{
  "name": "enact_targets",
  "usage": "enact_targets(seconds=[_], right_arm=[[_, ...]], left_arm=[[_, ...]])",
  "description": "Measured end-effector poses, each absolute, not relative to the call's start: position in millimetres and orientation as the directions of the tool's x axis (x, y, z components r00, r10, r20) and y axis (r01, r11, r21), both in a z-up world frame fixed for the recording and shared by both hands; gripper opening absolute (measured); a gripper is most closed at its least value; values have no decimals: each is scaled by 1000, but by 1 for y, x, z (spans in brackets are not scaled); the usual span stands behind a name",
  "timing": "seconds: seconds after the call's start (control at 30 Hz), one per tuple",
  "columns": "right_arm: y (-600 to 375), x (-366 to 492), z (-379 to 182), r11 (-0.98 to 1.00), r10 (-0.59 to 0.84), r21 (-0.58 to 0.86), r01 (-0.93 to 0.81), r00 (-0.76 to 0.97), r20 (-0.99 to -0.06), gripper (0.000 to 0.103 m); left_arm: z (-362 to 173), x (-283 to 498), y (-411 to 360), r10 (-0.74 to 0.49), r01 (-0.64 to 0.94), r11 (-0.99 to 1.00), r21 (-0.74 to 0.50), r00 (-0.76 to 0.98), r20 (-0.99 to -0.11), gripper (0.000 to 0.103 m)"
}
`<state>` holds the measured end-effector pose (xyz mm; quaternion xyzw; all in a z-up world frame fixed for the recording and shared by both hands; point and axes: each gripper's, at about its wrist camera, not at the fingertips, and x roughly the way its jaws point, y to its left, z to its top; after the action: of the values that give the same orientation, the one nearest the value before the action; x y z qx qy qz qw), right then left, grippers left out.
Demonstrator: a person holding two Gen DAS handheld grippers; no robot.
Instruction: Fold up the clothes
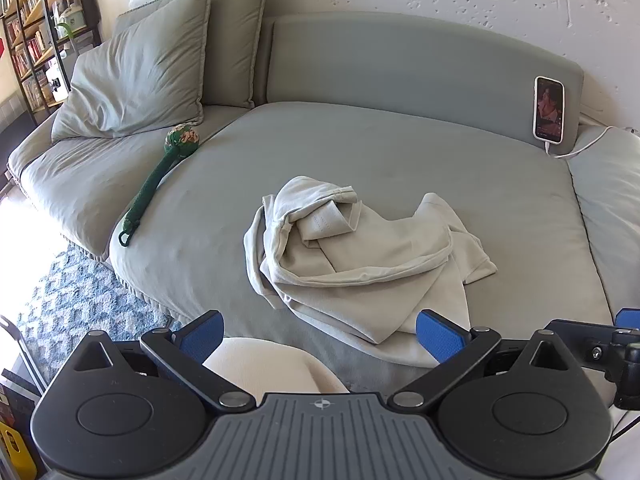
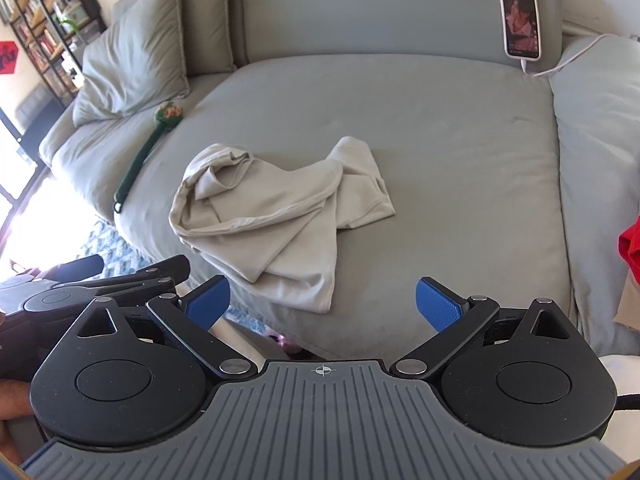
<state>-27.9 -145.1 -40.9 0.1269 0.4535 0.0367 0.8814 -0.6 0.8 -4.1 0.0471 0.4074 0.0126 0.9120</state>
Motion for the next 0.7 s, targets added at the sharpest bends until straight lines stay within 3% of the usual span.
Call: enact_targets(seconds=[0.7], right_arm=[[-146,-29,-42,963,184,265,56,583,-792,99]], left_arm=[[-5,-2,3,57,14,996,89,664,-746,102]])
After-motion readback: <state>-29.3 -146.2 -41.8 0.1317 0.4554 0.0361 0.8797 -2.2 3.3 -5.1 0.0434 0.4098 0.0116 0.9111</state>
